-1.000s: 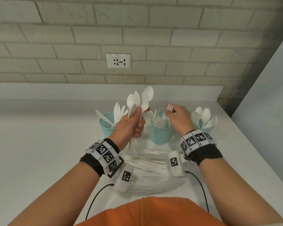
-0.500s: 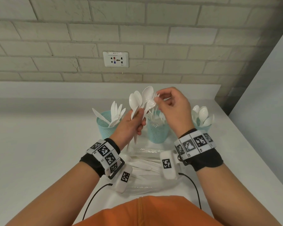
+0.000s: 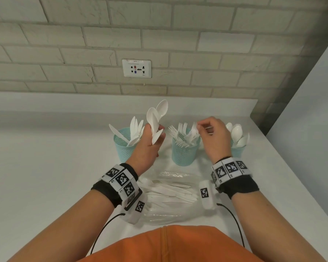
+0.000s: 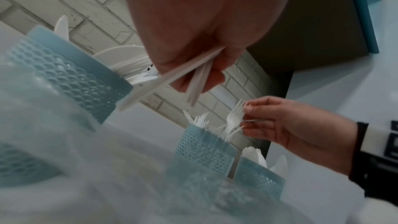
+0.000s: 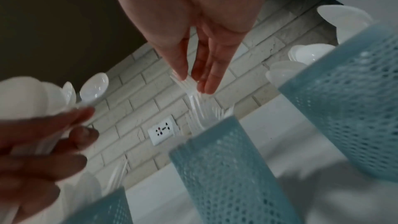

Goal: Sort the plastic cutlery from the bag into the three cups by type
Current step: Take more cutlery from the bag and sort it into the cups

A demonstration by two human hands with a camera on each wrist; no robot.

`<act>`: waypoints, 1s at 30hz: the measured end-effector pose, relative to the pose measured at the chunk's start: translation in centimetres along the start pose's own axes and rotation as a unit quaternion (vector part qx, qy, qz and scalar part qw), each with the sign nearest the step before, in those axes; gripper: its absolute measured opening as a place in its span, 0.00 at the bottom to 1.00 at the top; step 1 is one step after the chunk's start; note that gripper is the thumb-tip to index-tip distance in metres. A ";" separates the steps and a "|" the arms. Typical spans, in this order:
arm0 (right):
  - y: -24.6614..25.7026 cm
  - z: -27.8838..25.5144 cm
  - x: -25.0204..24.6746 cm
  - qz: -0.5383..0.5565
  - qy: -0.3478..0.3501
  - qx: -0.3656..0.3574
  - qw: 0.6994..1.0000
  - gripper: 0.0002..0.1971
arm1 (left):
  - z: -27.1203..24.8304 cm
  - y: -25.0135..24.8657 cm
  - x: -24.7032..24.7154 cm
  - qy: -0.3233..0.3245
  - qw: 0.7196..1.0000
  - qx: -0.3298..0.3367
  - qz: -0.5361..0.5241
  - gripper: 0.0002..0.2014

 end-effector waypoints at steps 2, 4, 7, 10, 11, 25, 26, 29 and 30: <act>-0.1 -0.3 0.8 -0.055 0.032 -0.016 0.998 0.05 | 0.0 0.0 -0.1 -0.002 1.000 0.001 0.004 0.07; 0.2 -0.2 1.2 -0.126 0.072 -0.021 0.989 0.08 | 0.0 -0.1 -0.1 -0.003 1.000 0.007 0.011 0.06; 0.9 0.1 1.4 -0.212 0.122 -0.042 0.969 0.10 | -0.1 -0.5 0.0 -0.001 0.999 0.029 0.021 0.04; 1.2 0.2 1.8 -0.304 0.179 -0.059 0.934 0.13 | -0.1 -0.8 0.3 0.015 0.998 0.049 0.021 0.07; 1.1 0.2 2.0 -0.328 0.205 -0.052 0.921 0.16 | 0.0 -0.8 0.4 0.019 0.998 0.054 0.025 0.07; 7.5 0.3 1.1 0.144 0.189 -0.014 0.971 0.15 | 0.2 -0.4 0.7 0.013 0.971 0.072 0.229 0.13; 7.4 0.2 1.3 0.132 0.187 -0.019 0.973 0.15 | 0.1 -0.3 0.7 0.015 0.971 0.067 0.229 0.14; 7.4 0.0 1.6 0.136 0.194 -0.019 0.971 0.17 | 0.1 -0.1 0.7 0.017 0.976 0.053 0.209 0.15; 7.5 0.0 1.6 0.135 0.194 -0.018 0.971 0.17 | 0.1 0.0 0.8 0.016 0.981 0.048 0.188 0.15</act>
Point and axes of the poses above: each hand's wrist, its own z-axis towards the middle knuckle, its own x-axis out of the palm, y = z × x, the point moved 6 cm from there along z, towards the middle knuckle, and after that the axes turned 13 degrees about -z, right-handed, at the moved point
